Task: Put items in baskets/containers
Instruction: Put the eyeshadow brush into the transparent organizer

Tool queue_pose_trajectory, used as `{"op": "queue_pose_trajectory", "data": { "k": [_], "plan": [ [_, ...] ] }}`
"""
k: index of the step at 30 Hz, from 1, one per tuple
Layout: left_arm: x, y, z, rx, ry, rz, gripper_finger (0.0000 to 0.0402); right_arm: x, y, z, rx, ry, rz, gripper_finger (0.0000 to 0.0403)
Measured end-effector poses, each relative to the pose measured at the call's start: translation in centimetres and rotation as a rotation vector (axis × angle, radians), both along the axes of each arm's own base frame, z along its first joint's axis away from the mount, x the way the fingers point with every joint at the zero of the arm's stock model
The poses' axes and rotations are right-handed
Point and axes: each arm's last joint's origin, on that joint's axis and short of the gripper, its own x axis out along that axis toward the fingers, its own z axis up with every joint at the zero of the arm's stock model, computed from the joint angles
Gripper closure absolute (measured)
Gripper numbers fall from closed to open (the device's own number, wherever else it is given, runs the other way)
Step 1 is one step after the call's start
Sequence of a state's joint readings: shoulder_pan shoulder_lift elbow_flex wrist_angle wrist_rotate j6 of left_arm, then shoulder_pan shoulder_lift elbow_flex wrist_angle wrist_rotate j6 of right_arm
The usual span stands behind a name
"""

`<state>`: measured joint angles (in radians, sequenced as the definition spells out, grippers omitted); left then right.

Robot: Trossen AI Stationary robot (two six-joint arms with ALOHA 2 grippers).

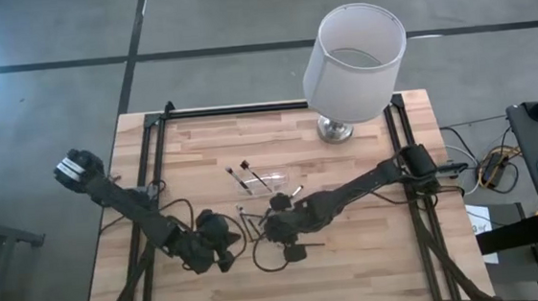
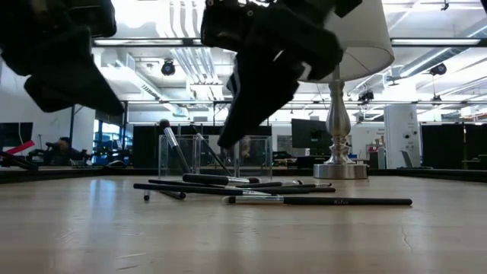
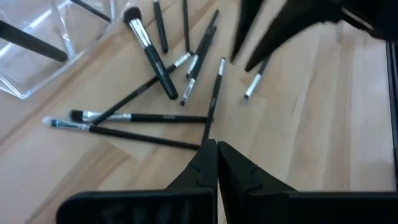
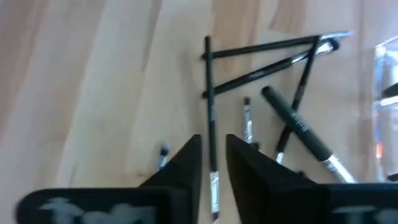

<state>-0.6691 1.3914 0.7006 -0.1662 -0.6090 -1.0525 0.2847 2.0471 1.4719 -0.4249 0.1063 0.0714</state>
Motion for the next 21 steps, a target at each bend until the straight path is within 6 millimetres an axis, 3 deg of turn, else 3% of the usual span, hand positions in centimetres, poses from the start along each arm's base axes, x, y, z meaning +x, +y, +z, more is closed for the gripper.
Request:
{"op": "queue_pose_trajectory", "data": {
  "k": [5,10,21],
  "plan": [
    [-0.1,-0.1,-0.2,-0.015,0.009,0.003,0.0396,1.0,0.4,-1.4,-0.027,-0.035,0.058,0.0255],
    [-0.2,-0.1,0.0,-0.018,0.008,0.003,0.0396,1.9,0.9,-2.8,-0.058,-0.009,0.083,0.0223],
    [-0.4,0.0,-0.2,-0.020,0.021,0.018,0.0396,2.4,0.2,-2.9,-0.039,-0.003,0.044,0.0243]
  ]
}}
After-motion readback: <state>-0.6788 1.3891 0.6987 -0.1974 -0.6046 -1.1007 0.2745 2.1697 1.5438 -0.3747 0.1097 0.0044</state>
